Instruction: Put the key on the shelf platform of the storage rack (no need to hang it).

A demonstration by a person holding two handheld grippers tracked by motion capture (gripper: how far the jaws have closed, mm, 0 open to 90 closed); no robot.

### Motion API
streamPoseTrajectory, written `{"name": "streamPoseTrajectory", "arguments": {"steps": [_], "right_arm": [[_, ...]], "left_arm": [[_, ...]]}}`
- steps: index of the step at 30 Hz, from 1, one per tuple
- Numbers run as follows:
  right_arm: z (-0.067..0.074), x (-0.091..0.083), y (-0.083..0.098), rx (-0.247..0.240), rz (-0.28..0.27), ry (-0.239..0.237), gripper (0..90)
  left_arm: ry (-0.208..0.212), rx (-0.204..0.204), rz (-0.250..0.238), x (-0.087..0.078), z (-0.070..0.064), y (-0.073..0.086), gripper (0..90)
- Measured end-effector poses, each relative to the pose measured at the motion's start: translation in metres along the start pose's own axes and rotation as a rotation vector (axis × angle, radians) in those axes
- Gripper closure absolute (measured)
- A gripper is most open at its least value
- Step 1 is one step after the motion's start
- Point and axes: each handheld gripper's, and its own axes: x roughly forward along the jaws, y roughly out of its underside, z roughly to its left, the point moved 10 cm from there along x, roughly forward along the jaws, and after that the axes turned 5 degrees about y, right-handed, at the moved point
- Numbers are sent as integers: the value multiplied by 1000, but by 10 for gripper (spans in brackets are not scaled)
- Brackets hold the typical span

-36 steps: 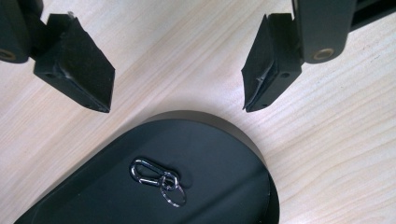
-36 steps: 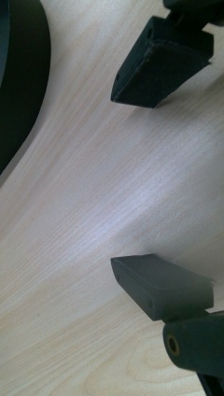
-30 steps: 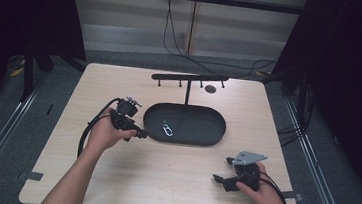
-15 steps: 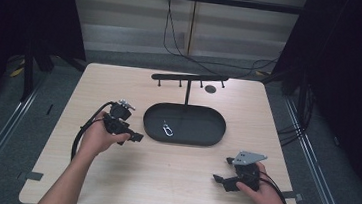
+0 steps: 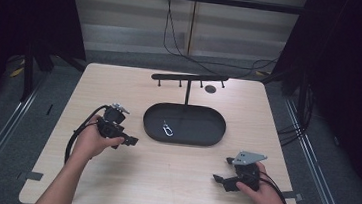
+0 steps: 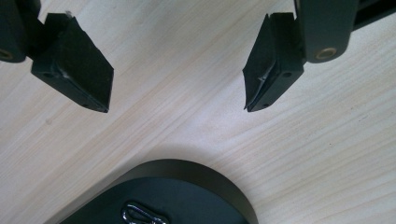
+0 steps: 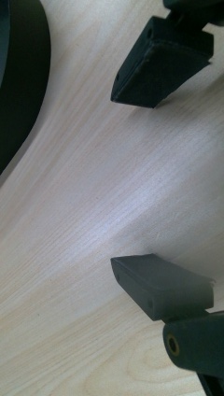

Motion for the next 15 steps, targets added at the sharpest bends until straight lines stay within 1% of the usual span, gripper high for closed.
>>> {"name": "streamPoseTrajectory", "arguments": {"steps": [1,2,4,8,15], "right_arm": [[0,0,0,0,0,0,170],[0,0,0,0,0,0,170],[0,0,0,0,0,0,170],[0,0,0,0,0,0,170],[0,0,0,0,0,0,170]], "left_arm": [[-3,-7,-6,0,-1,1,237],[0,-2,0,0,-1,3,234],[2,-5,-2,0,-1,5,233],[12,-5,8,1,-2,10,234],[13,-8,23,0,-1,22,234]]}}
